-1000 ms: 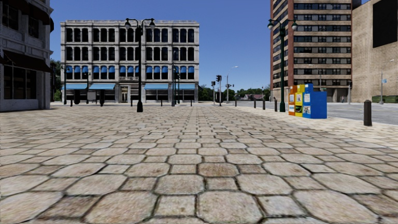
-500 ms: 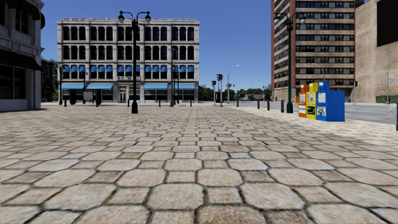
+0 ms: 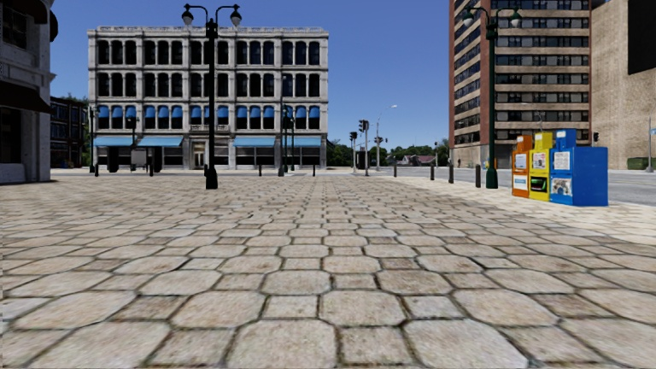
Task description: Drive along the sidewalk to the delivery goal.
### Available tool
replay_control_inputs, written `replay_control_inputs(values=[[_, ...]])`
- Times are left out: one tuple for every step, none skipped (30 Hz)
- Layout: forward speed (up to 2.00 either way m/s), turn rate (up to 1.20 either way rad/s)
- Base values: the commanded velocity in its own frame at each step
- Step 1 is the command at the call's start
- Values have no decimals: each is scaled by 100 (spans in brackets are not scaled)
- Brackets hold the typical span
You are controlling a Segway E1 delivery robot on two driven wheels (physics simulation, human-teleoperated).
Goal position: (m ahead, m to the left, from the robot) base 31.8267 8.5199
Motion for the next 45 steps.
replay_control_inputs(values=[[200, 0], [200, 0], [200, 0], [200, 0], [200, 0], [200, 0], [200, 0], [200, 0], [200, 0], [200, 0], [200, 0], [200, 0], [200, 0], [200, 0], [200, 0], [200, 0], [200, 0], [200, 0], [200, 0], [200, 0], [200, 0], [200, 0], [200, 0], [200, 0], [200, 0], [200, 0], [200, 0], [200, 0], [200, 0], [200, 0], [200, 0], [200, 0], [200, 0], [200, 0], [200, 0], [200, 0], [200, 0], [200, 0], [200, 0], [200, 0], [200, 0], [200, 0], [200, 0], [200, 0], [200, 0]])
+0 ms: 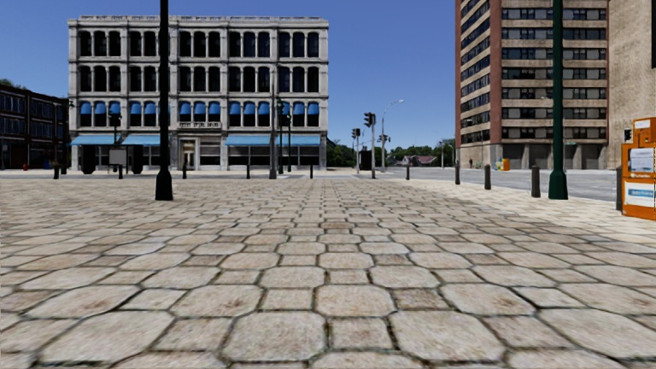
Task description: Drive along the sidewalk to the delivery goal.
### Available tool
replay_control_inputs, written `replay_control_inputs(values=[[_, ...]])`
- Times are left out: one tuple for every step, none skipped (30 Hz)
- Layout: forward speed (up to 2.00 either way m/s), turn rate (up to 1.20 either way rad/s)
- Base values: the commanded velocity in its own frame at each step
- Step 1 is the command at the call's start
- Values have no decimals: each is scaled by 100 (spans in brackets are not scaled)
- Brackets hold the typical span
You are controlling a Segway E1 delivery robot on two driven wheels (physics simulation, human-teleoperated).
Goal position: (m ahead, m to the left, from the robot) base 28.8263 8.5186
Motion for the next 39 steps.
replay_control_inputs(values=[[200, 0], [200, 0], [200, 0], [200, 0], [200, 0], [200, 0], [200, 0], [200, 0], [200, 0], [200, 0], [200, 0], [200, 0], [200, 0], [200, 0], [200, 0], [200, 0], [200, 0], [200, 0], [200, 0], [200, 0], [200, 0], [200, 0], [200, 0], [200, 0], [200, 0], [200, 0], [200, 0], [200, 0], [200, 0], [200, 0], [200, 0], [200, 0], [200, 0], [200, 0], [200, 0], [200, 0], [200, 0], [200, 0], [200, 0]])
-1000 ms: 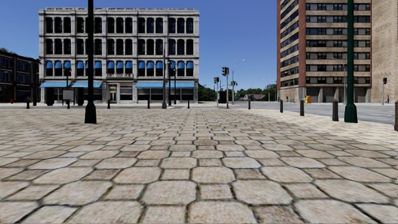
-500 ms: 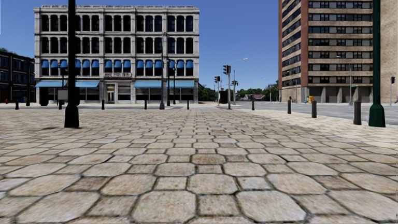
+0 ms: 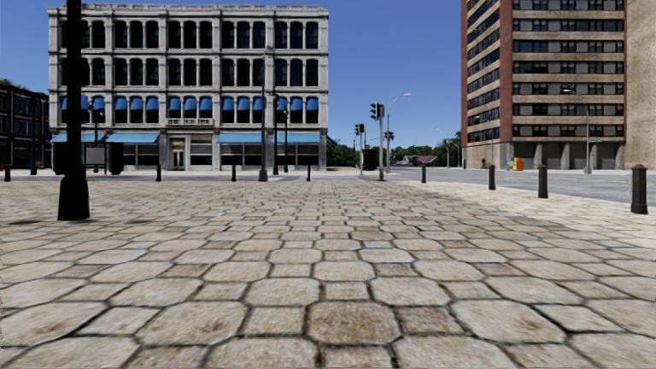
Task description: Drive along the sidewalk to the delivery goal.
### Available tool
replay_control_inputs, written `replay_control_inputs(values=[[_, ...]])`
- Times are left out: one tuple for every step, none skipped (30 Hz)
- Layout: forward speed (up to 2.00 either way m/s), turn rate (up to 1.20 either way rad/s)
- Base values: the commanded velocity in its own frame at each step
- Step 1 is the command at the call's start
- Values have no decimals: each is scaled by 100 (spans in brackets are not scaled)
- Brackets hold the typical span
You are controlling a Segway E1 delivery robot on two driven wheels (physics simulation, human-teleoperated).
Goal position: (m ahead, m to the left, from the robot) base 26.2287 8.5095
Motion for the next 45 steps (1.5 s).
replay_control_inputs(values=[[200, 0], [200, 0], [200, 0], [200, 0], [200, 0], [200, 0], [200, 0], [200, 0], [200, 0], [200, 0], [200, 0], [200, 0], [200, 0], [200, 0], [200, 0], [200, 0], [200, 0], [200, 0], [200, 0], [200, 0], [200, 0], [200, 0], [200, 0], [200, 0], [200, 0], [200, 0], [200, 0], [200, 0], [200, 0], [200, 0], [200, 0], [200, 0], [200, 0], [200, 0], [200, 0], [200, 0], [200, 0], [200, 0], [200, 0], [200, 0], [200, 0], [200, 0], [200, 0], [200, 0], [200, 0]])
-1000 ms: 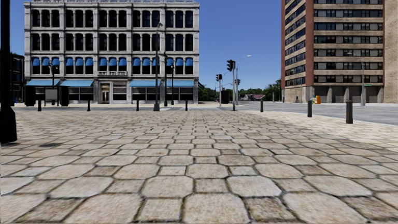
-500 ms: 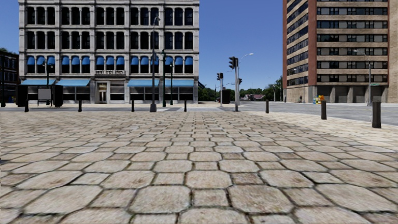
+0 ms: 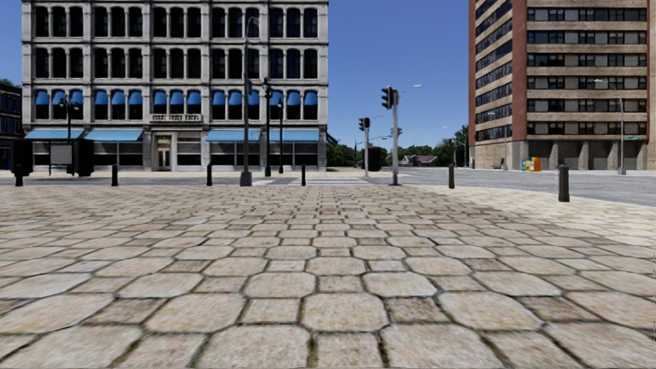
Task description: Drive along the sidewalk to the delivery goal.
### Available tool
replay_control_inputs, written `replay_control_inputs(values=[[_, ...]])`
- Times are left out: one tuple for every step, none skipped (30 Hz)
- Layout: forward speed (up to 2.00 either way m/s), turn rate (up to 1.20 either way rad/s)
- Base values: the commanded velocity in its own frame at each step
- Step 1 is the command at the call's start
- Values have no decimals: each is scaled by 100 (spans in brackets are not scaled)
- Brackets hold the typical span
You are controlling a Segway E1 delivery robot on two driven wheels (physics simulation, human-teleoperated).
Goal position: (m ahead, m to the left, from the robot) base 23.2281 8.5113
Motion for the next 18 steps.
replay_control_inputs(values=[[200, 0], [200, 0], [200, 0], [200, 0], [200, 0], [200, 0], [200, 0], [200, 0], [200, 0], [200, 0], [200, 0], [200, 0], [200, 0], [200, 0], [200, 0], [200, 0], [200, 0], [200, 0]])
